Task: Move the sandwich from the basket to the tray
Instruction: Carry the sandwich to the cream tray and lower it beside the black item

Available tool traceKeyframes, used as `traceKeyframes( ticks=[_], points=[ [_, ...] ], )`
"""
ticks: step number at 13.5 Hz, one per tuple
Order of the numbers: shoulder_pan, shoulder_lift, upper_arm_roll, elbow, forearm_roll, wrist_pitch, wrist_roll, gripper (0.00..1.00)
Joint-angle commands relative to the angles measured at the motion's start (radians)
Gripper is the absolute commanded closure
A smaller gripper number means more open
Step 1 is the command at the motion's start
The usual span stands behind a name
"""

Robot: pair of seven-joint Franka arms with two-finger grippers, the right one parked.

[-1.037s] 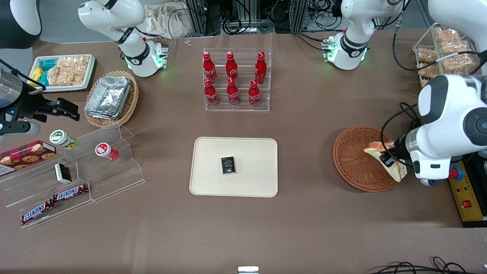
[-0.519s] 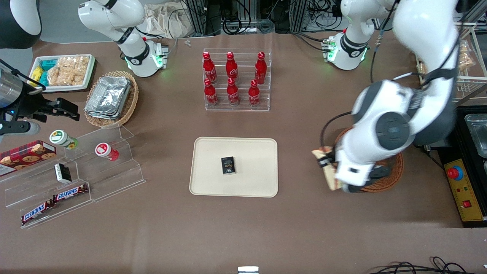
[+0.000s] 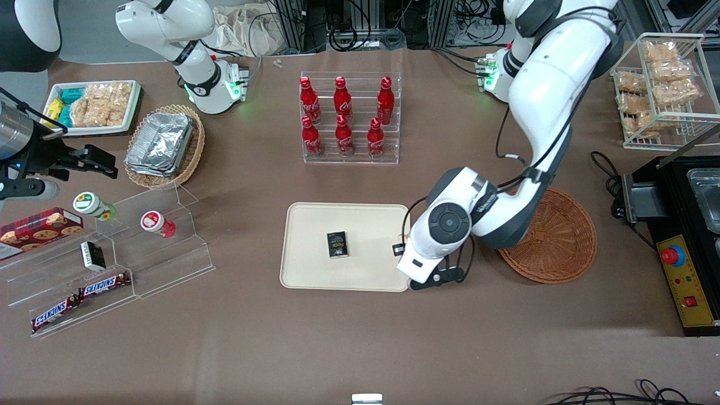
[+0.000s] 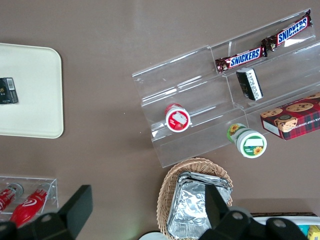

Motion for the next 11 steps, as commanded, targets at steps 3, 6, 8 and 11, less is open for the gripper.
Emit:
traceKeyframes(
  ticks=[3,6,8,11],
  points=[
    [-0.051,0.062,0.002,0.060,0.027,0.003,0.011,0.95],
    [-0.070,0.069,0.004,0.060,0.027,0.008,0.010,0.88],
    [-0.083,0.071,0.004,0.060,0.027,0.016,0.010,0.59],
    [-0.083,0.071,0.004,0.058,0.027,0.020,0.008,0.01]
  ],
)
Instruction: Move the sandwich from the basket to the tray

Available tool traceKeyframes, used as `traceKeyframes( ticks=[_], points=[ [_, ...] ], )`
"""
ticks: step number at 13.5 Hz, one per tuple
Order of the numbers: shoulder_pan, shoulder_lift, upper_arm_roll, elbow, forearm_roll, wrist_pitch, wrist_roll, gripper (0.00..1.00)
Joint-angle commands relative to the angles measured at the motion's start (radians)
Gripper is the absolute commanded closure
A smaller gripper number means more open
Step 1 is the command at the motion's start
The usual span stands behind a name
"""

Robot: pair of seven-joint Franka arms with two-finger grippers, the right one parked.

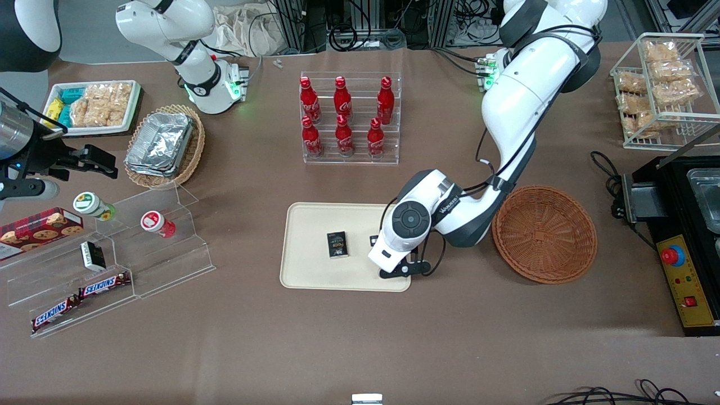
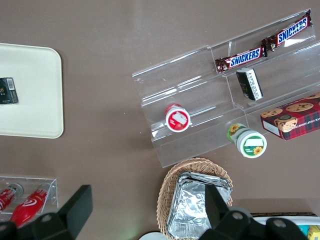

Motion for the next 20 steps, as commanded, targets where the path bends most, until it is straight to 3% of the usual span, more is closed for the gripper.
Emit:
traceKeyframes(
  ticks=[1,5,11,12,14,17,18,20],
  points=[
    [-0.008,0.019,0.004,0.044,0.016,-0.003,0.007,0.01],
    [0.039,-0.055,0.003,0.044,0.002,-0.048,0.006,0.01],
    [0.244,-0.316,0.001,0.028,-0.004,-0.443,0.104,0.01],
    [0.293,-0.356,0.001,0.018,-0.021,-0.473,0.194,0.01],
    [0.393,-0.453,0.016,-0.024,-0.132,-0.517,0.342,0.01],
    [0.359,-0.603,0.255,-0.129,-0.277,-0.519,0.587,0.01],
    [0.337,-0.660,0.324,-0.192,-0.285,-0.505,0.643,0.01],
    [0.337,-0.761,0.369,-0.327,-0.285,-0.427,0.704,0.01]
  ],
)
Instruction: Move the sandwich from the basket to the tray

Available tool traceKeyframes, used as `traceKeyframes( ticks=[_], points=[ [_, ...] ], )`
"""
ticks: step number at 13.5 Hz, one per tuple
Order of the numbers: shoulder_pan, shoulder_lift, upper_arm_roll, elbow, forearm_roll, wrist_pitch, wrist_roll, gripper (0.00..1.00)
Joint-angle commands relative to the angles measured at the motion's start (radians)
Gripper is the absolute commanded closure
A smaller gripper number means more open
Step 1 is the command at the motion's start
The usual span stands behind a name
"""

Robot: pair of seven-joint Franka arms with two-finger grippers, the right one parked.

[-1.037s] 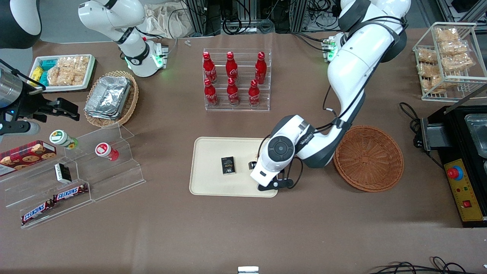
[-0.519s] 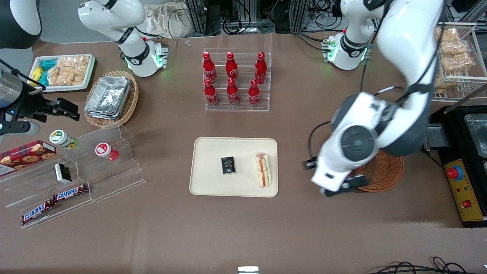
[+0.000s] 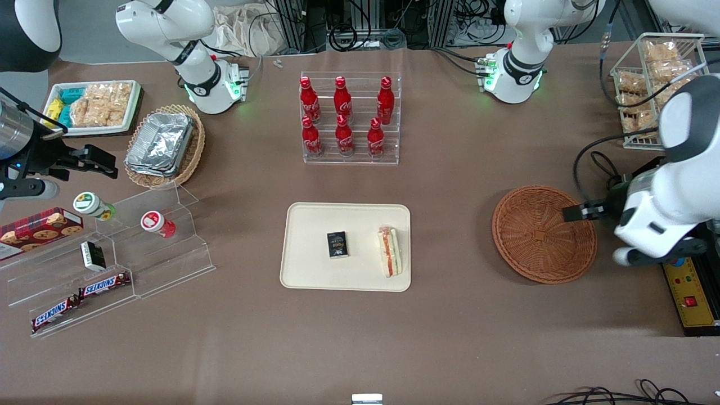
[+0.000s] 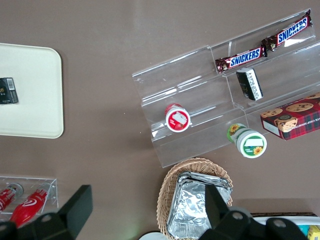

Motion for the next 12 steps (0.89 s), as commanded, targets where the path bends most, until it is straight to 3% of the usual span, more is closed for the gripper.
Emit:
traceKeyframes(
  ticks=[1,4,6,9,12],
  points=[
    [-0.029,-0.182,0.064,-0.261,-0.005,0.140,0.052,0.01],
    [-0.029,-0.257,0.063,-0.408,0.002,0.303,0.052,0.01],
    [-0.035,-0.262,0.058,-0.433,0.014,0.334,0.053,0.01],
    [-0.038,-0.236,0.052,-0.393,0.039,0.302,0.040,0.00],
    [-0.029,-0.158,0.052,-0.265,0.032,0.194,0.062,0.00]
  ],
)
